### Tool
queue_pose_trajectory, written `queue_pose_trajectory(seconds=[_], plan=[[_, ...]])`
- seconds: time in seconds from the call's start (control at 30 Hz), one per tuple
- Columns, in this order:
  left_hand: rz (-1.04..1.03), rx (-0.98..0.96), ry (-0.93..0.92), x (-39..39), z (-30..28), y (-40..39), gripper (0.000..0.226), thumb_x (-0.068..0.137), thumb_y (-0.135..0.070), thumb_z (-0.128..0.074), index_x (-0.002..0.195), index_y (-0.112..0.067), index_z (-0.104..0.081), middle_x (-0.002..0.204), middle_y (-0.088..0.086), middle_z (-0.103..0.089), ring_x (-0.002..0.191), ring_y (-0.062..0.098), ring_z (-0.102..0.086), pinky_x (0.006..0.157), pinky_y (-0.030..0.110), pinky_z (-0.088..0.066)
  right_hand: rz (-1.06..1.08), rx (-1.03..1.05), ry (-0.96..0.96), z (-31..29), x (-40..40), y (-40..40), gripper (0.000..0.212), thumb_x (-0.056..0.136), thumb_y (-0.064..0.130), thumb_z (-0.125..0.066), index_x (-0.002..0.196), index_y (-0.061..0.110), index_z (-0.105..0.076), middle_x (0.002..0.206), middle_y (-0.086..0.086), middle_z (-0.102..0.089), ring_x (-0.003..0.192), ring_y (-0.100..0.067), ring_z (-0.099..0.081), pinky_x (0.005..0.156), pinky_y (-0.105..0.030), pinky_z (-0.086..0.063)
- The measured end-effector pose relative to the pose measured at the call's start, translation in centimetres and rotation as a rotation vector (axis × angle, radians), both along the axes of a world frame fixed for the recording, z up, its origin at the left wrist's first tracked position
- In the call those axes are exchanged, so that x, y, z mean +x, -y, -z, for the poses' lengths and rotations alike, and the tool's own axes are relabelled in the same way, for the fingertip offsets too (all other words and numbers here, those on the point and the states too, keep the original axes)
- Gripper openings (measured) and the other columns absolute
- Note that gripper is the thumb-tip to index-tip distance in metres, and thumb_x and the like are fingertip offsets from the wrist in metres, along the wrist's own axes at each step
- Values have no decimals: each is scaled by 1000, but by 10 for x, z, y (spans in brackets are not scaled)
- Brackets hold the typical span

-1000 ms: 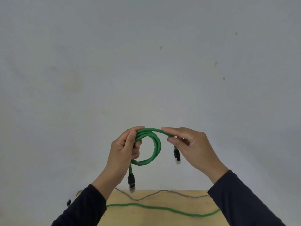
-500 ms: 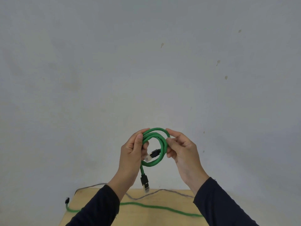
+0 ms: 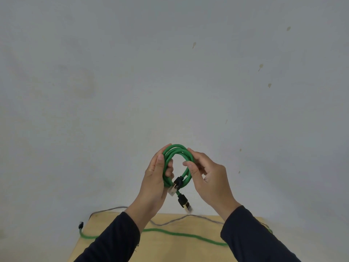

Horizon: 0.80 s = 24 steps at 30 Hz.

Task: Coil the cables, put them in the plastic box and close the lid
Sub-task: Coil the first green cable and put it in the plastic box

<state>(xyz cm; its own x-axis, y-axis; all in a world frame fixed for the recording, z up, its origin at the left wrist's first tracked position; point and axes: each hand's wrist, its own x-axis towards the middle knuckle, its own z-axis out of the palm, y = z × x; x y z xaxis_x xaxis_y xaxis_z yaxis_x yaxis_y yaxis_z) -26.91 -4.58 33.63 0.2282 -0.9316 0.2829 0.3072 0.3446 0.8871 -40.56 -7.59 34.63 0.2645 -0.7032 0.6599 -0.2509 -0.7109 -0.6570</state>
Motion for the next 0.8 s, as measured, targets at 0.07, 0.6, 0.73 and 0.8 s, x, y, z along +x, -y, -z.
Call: queue_pose_trajectory(seconds=[0.07,0.6,0.73,0.8], plan=[[-57,-18,70,1,2,1,32,97,-34,-35,112,-36,-62,73,-3,-47,59,9,-36,61,25,-32,22,-45,-29,6,4,-1,35,89,21,-49,124,19,-52,84,6,-69,75,-10,-63,64,-16,-51],[-193,260,262,23,107,-58,30,99,-24,-35,110,-32,-62,72,-5,-60,57,2,-47,51,13,-40,152,191,-102,123,37,-65,34,93,18,-49,127,18,-51,98,6,-62,90,2,-53,71,-3,-38],[-170,395,263,27,164,-100,29,99,-22,-38,111,-30,-63,75,-3,-64,57,1,-49,52,13,-40,152,379,-132,172,38,-109,34,93,18,-50,126,20,-53,102,7,-64,94,2,-56,76,-7,-43],[-162,466,274,29,190,-119,29,98,-23,-39,112,-29,-63,77,-2,-67,58,1,-52,54,14,-42,163,457,-159,194,39,-129,34,92,18,-51,126,21,-53,101,3,-65,90,-3,-58,76,-15,-47]])
